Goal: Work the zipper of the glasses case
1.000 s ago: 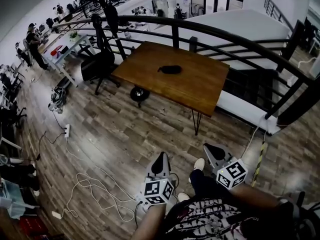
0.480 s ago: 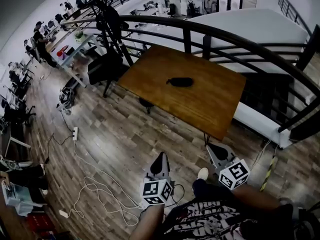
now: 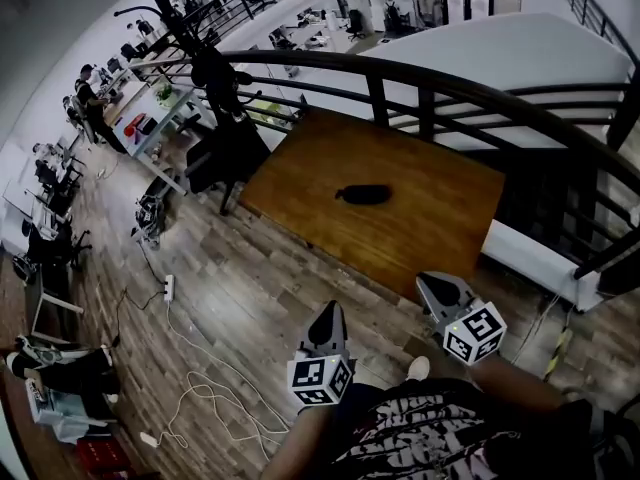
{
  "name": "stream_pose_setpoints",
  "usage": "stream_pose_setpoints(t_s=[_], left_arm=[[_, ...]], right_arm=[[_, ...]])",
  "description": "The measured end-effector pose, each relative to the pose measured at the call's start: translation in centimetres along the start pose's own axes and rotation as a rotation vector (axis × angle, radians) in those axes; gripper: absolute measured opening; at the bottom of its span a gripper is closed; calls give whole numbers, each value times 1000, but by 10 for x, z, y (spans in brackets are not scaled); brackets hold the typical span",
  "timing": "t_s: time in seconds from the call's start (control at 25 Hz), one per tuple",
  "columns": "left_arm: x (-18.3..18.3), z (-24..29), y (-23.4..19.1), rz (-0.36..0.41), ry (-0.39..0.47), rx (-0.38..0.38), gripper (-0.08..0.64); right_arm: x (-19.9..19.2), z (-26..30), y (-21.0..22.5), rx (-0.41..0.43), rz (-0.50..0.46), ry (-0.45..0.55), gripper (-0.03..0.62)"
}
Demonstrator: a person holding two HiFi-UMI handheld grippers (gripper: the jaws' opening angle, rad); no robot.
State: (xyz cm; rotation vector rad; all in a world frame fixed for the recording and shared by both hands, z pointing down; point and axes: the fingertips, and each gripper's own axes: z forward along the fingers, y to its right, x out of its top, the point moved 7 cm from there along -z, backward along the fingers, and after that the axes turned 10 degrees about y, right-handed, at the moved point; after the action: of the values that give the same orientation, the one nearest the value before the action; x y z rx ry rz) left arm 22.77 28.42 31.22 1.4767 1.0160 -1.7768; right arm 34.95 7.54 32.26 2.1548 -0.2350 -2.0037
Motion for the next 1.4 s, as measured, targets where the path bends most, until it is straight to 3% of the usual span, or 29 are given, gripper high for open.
stream_pose_setpoints(t_s=[0.2, 0.4, 0.68, 0.92, 1.2, 1.28, 1.4], left_arm=[[9, 34, -1, 31, -10, -23, 0], [-7, 81, -13, 20, -44, -58, 1], [-36, 186, -66, -7, -103, -143, 0], [-64, 291, -138, -1, -180, -281, 0], [-57, 398, -206, -19, -284, -490, 0], [-70, 428, -227, 4, -306, -549, 0], [-95, 468, -227, 72, -375, -667, 0]], right_arm=[[11, 16, 26, -4, -2, 14, -2], [5, 30, 58, -44, -14, -5, 0], [-27, 72, 111, -181, -7, -63, 0], [-66, 158, 149, -368, 29, -71, 0], [-86, 268, 154, -525, 99, -155, 0], [-105, 298, 159, -545, 123, -168, 0], [-130, 316, 179, -569, 182, -198, 0]])
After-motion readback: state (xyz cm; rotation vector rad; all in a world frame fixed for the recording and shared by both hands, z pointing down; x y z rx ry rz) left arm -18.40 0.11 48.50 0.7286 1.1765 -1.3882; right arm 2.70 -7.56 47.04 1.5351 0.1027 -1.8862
